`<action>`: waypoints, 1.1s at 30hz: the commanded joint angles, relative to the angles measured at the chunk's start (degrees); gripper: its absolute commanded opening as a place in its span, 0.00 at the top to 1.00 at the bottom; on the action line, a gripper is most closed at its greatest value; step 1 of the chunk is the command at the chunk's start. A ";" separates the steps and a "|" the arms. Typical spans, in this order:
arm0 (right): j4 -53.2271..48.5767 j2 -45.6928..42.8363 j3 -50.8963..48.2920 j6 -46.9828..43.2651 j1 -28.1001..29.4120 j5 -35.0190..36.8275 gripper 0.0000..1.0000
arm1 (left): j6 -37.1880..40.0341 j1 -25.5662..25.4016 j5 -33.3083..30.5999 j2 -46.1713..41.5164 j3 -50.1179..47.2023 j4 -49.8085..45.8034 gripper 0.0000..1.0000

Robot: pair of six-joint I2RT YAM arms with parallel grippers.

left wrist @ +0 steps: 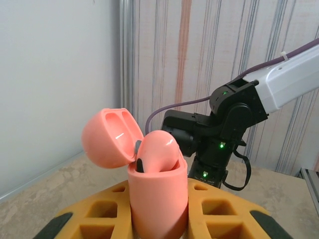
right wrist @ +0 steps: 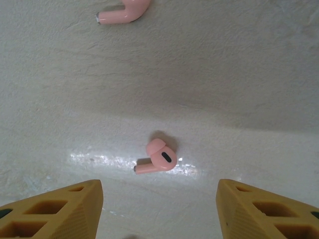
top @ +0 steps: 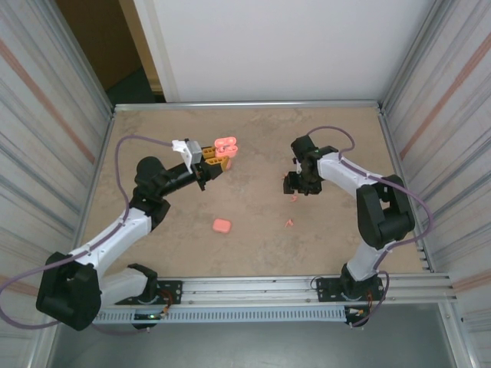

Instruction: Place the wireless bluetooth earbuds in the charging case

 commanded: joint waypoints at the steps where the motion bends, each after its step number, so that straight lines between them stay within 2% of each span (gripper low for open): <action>1: -1.37 1.73 2.18 -1.00 0.28 1.22 0.40 | 1.41 -0.20 -0.55 -1.49 1.33 -0.10 1.00; 17: -5.05 8.44 5.27 -2.39 2.66 4.88 0.43 | 1.87 -0.25 -1.00 -2.26 0.74 -1.19 1.00; 33: -6.02 9.87 5.53 -2.68 3.57 7.13 0.46 | 1.91 -0.16 -1.28 -2.59 0.78 -1.59 1.00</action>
